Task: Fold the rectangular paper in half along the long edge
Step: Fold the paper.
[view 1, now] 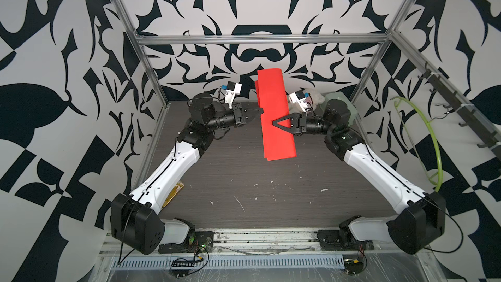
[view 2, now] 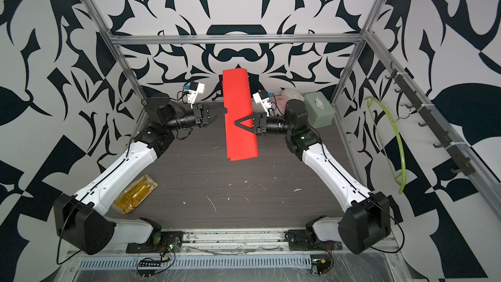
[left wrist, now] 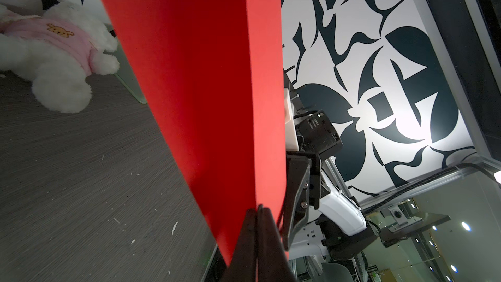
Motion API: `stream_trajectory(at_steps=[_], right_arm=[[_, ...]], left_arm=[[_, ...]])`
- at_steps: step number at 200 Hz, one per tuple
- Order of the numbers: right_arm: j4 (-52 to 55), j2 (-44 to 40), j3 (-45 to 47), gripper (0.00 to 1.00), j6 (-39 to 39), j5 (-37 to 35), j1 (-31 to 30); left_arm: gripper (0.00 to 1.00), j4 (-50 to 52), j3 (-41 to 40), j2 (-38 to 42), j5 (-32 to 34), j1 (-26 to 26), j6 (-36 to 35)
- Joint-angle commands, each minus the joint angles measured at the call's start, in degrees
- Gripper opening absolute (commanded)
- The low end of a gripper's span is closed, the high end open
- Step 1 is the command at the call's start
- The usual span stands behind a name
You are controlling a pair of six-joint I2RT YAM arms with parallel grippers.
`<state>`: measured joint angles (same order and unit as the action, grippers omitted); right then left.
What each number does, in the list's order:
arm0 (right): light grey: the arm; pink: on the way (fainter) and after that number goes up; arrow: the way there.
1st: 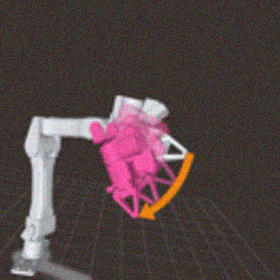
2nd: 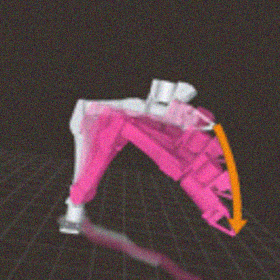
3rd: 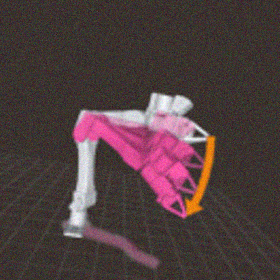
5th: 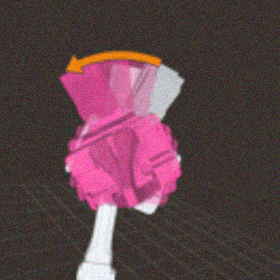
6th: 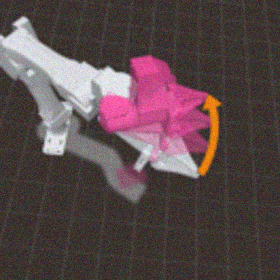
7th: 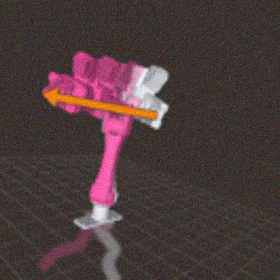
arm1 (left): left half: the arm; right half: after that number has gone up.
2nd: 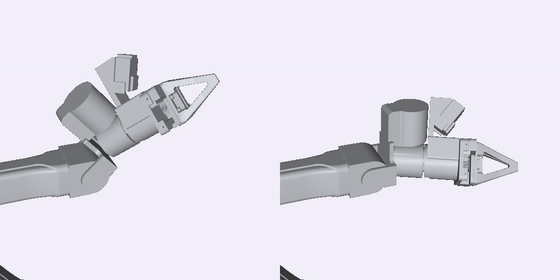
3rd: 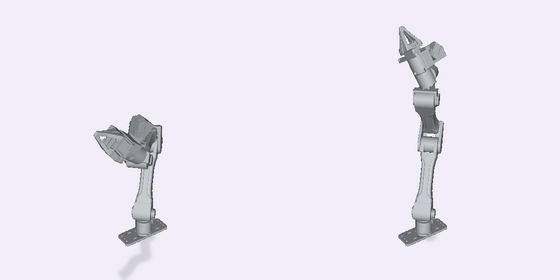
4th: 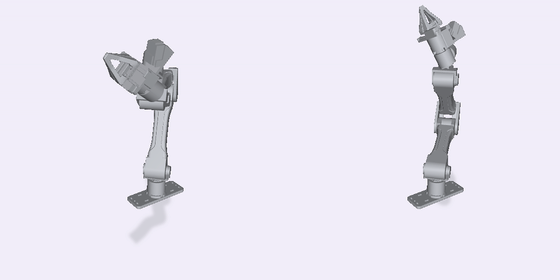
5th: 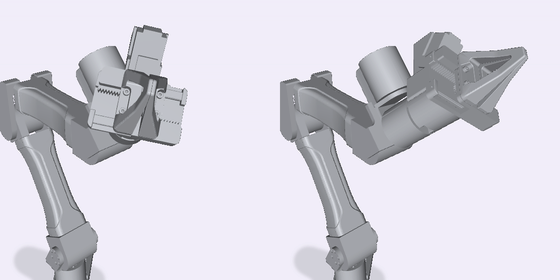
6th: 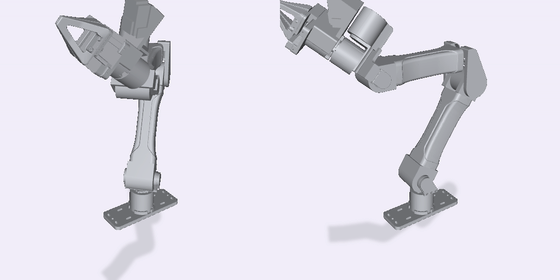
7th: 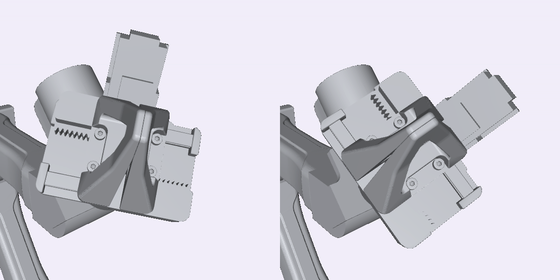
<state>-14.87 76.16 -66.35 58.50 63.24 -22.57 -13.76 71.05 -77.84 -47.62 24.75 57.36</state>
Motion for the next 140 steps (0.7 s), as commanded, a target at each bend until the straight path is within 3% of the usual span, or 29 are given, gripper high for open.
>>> stream_trajectory(at_steps=[1,56,123,140], right_arm=[[-4.7,-1.6,-1.1,0.34,0.9,-0.1,0.1],[-12.6,-1.0,1.7,0.33,5.5,-2.5,0.0],[-12.7,-0.8,1.9,0.30,5.2,-2.6,-0.3],[-12.3,-1.0,2.0,0.29,5.1,-2.3,-0.3]], left_arm=[[0.06,0.3,1.0,0.7,-0.2,-0.2,-0.8],[0.06,0.0,0.8,0.7,-0.1,-0.2,-0.6],[0.07,0.0,0.7,1.0,0.0,-0.3,-0.6],[0.12,0.0,0.6,1.1,0.3,-0.4,-0.6]])
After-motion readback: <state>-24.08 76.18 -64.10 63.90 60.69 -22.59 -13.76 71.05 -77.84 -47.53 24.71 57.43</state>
